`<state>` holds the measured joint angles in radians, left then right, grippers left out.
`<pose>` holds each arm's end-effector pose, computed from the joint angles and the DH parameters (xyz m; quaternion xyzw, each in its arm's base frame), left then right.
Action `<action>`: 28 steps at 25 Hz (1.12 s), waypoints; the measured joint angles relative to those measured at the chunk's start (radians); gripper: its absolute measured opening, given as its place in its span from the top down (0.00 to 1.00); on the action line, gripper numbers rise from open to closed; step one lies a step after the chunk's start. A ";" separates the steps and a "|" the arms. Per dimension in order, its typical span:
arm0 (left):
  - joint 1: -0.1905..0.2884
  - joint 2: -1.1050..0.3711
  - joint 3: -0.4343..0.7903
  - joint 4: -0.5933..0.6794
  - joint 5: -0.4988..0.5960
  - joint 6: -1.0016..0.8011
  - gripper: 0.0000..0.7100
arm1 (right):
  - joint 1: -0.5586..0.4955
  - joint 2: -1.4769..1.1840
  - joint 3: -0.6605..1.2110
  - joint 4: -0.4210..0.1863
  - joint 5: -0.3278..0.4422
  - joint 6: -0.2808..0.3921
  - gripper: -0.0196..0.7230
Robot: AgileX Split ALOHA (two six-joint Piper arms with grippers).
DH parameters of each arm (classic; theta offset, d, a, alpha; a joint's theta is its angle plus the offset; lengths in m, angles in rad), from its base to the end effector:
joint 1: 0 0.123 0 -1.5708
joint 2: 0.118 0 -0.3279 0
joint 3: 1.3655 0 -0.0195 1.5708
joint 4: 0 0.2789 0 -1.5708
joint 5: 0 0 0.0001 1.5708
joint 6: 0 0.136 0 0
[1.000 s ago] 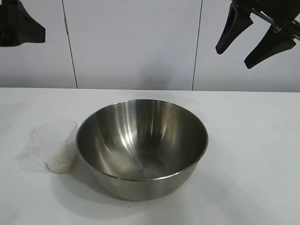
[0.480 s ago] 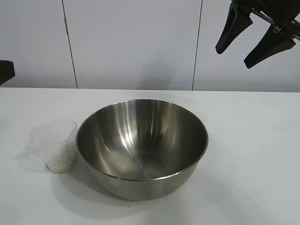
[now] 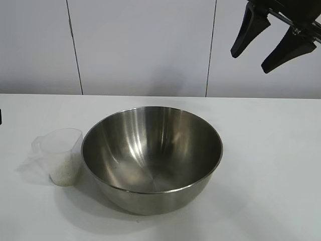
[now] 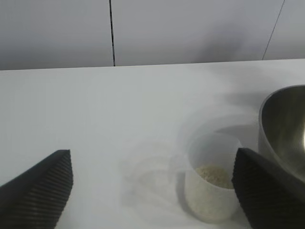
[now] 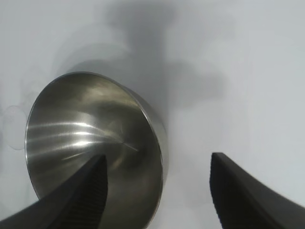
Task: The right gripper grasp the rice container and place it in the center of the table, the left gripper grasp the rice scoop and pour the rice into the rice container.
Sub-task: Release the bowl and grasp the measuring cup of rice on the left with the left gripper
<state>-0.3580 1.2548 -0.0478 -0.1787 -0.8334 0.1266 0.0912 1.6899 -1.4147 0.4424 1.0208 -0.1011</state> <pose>0.1970 -0.0546 0.1628 0.1063 0.7953 -0.0520 0.5946 0.3986 0.0863 0.2925 -0.0134 0.9629 0.2038 0.1767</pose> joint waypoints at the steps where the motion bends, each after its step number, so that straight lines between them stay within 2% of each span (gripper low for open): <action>1: 0.000 0.000 0.003 0.000 0.000 0.009 0.08 | 0.000 0.000 0.000 0.000 0.000 0.000 0.39; 6: 0.000 0.001 0.004 -0.025 0.024 0.017 0.08 | 0.000 0.000 0.000 0.000 0.000 0.000 0.39; 9: 0.000 0.062 0.004 -0.035 0.022 0.016 0.08 | 0.000 0.000 0.000 0.000 0.000 0.000 0.39; 11: 0.000 0.130 0.004 -0.037 -0.014 0.013 0.08 | 0.000 0.000 0.000 0.000 0.000 0.000 0.39; 16: 0.000 0.359 0.004 0.008 -0.240 -0.062 0.08 | 0.000 0.000 0.000 0.000 0.000 0.000 0.39; 18: 0.000 0.454 -0.002 0.025 -0.296 -0.098 0.08 | 0.000 0.000 0.000 0.000 0.000 0.000 0.39; 23: 0.000 0.648 -0.010 0.035 -0.307 -0.178 0.08 | 0.000 0.000 0.000 0.000 0.000 0.000 0.39; 28: 0.000 0.677 -0.038 0.035 -0.319 -0.191 0.08 | 0.000 0.000 0.000 0.000 -0.003 0.000 0.39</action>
<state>-0.3580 1.9319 -0.0862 -0.1433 -1.1523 -0.0640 0.0912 1.6899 -1.4147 0.4424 1.0177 -0.1011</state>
